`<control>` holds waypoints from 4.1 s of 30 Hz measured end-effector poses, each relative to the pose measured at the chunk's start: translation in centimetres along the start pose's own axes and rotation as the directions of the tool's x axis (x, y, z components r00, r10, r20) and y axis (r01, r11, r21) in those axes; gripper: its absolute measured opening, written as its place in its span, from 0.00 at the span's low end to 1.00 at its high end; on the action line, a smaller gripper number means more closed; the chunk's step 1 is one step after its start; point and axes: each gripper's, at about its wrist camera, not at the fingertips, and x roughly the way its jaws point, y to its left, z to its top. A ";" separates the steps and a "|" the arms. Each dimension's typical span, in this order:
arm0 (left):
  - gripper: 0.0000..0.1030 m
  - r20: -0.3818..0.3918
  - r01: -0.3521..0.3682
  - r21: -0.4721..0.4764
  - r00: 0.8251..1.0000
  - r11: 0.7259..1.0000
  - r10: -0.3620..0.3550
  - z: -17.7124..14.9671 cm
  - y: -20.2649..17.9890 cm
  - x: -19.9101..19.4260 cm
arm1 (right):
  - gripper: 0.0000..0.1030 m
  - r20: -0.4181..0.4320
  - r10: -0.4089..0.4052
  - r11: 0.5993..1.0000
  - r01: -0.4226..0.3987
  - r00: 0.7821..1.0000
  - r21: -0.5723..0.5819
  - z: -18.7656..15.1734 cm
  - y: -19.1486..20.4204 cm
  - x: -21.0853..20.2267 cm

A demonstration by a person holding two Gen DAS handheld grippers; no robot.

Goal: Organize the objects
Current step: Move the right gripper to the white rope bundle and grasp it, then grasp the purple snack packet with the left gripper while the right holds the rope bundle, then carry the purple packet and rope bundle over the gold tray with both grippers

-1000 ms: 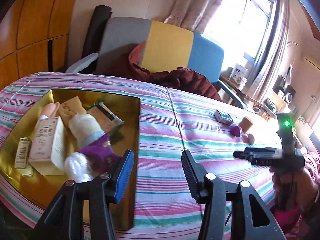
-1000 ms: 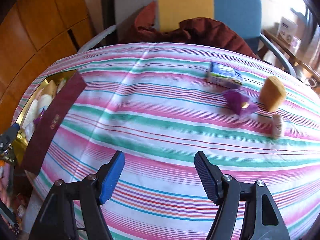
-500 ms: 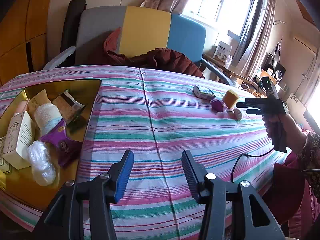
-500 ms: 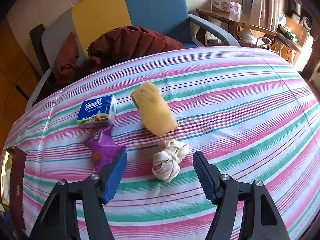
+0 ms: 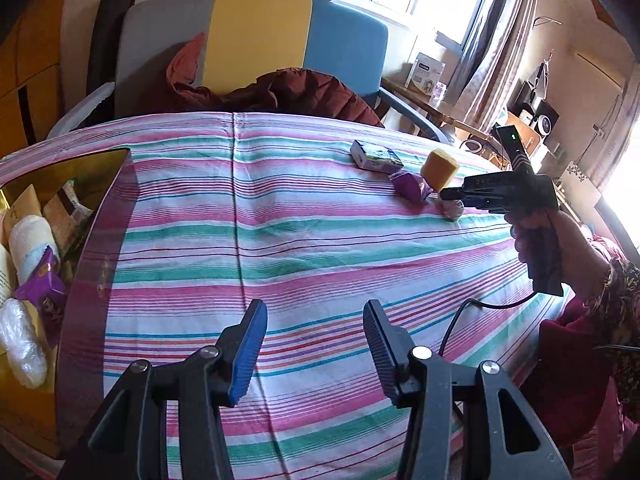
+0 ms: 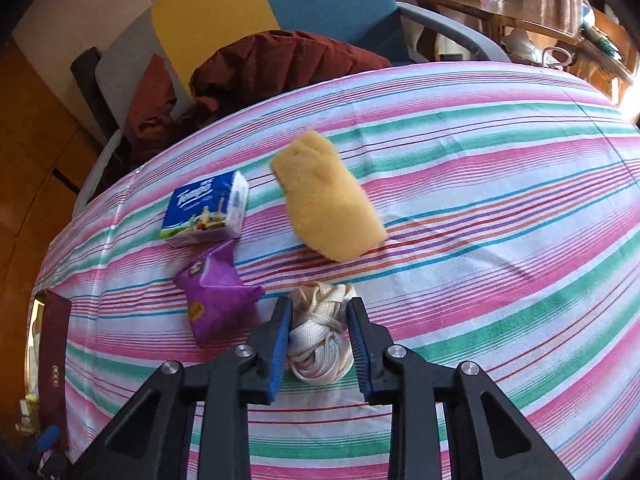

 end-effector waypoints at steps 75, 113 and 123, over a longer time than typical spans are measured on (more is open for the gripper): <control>0.34 0.111 0.016 0.001 0.994 1.000 -0.016 6.6 -3.5 10.7 | 0.31 -0.106 0.155 0.986 -0.161 0.982 -0.051 -1.3 1.7 0.2; 0.34 0.159 -0.155 -0.334 0.963 0.930 0.218 -1.9 17.1 -9.0 | 0.31 0.055 0.145 0.946 -0.122 0.988 -0.302 -2.2 7.4 -2.5; 0.34 0.075 -0.208 -0.416 0.962 0.885 0.261 -4.3 22.0 -9.2 | 0.31 0.041 0.364 0.854 -0.316 0.931 -0.413 -5.5 17.8 -6.6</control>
